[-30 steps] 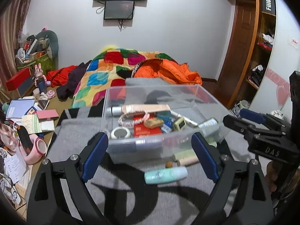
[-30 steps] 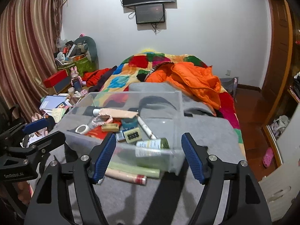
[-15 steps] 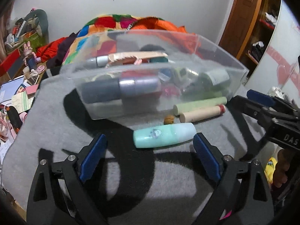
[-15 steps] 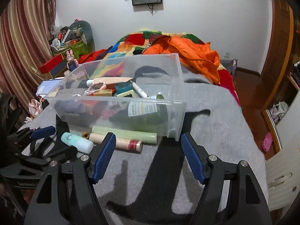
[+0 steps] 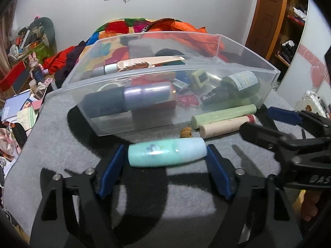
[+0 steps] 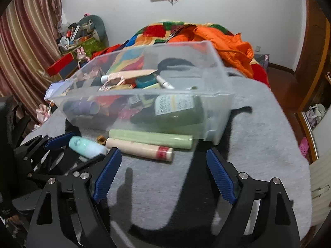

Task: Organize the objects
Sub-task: 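Close the left tool around the mint-green bottle, then grasp the beige red-capped tube with the right tool while the left lifts the bottle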

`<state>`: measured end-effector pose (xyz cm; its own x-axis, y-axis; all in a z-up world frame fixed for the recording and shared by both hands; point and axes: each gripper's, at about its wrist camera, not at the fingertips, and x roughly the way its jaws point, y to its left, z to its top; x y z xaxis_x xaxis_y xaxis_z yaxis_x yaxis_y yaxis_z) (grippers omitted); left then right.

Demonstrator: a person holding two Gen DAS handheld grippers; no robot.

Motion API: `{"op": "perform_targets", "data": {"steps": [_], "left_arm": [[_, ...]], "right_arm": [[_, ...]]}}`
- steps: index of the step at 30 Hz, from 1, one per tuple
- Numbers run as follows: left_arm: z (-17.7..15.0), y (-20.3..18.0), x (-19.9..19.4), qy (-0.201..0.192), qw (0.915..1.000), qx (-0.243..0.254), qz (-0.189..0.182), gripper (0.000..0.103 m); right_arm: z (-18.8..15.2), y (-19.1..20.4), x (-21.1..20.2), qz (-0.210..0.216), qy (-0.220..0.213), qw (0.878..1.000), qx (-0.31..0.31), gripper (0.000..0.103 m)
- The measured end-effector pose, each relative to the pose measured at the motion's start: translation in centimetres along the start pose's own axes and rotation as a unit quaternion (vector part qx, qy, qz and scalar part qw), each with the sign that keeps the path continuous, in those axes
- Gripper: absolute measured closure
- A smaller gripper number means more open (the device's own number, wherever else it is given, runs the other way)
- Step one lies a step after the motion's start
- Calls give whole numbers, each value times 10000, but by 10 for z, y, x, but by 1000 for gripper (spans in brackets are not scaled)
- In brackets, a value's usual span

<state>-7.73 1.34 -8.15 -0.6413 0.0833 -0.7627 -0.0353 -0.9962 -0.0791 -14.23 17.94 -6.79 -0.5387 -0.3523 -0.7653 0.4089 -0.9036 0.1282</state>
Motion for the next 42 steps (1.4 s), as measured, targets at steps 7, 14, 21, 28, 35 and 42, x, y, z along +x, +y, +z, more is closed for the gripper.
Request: {"op": "perform_targets", "data": {"steps": [7, 14, 21, 28, 35, 42], "left_arm": [[-14, 20, -16, -131, 9999, -14, 68, 29], [-19, 33, -23, -169, 9998, -13, -104, 26], [-19, 25, -19, -199, 9998, 95, 17, 22], [-17, 25, -18, -270, 9994, -44, 200, 30], [-15, 26, -27, -398, 9990, -116, 175, 30], [-2, 28, -48, -703, 9972, -197, 160, 30]], "right_arm": [[1, 24, 18, 107, 243, 9996, -104, 21], [5, 39, 32, -171, 301, 9994, -101, 13], [1, 42, 35, -478, 231, 9985, -127, 15], [-1, 34, 28, -387, 112, 9992, 84, 20], [-5, 29, 12, -172, -20, 9997, 187, 20], [2, 26, -12, -109, -361, 9991, 202, 20]]}}
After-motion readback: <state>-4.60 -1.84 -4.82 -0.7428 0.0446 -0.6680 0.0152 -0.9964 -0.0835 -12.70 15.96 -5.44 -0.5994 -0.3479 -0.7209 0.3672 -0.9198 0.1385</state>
